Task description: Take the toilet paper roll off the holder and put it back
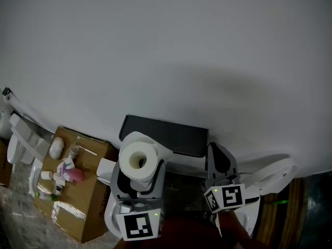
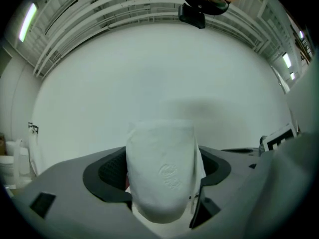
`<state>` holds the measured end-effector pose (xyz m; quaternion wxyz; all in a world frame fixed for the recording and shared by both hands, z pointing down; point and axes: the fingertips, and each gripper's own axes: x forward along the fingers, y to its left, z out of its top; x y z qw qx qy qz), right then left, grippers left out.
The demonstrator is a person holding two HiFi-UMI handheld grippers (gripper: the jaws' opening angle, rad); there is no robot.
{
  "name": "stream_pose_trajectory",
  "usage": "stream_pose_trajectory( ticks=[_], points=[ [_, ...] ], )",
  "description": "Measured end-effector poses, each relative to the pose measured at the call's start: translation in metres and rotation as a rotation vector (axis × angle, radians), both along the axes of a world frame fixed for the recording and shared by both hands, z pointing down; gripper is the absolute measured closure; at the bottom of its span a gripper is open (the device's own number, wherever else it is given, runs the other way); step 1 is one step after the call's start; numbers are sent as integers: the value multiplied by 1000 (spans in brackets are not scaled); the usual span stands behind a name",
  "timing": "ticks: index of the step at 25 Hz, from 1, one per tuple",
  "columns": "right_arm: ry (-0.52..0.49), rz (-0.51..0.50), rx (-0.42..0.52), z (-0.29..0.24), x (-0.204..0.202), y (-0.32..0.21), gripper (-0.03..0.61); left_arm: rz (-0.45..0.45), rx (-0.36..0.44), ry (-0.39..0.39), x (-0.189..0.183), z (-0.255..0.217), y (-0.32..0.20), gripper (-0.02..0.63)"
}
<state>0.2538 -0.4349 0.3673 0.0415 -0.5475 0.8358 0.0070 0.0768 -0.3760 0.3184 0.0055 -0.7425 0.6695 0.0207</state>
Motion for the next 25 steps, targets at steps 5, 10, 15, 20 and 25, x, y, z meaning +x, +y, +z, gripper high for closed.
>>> stream_pose_trajectory(
  ticks=[5,10,15,20,25],
  points=[
    [2,-8,-16,8,-3,3,560,-24,-63,-23,-4,38,9,193],
    [4,-17,-22,12,-9,4,560,-29,-63,-17,-4,54,6,193],
    [7,-17,-21,11,-11,4,560,-29,-57,-9,-5,57,6,193],
    [9,-20,-21,12,-15,3,560,-27,-58,-7,-7,57,6,193],
    [12,-24,-26,13,-16,2,560,-32,-68,-3,-10,63,4,193]
  ],
)
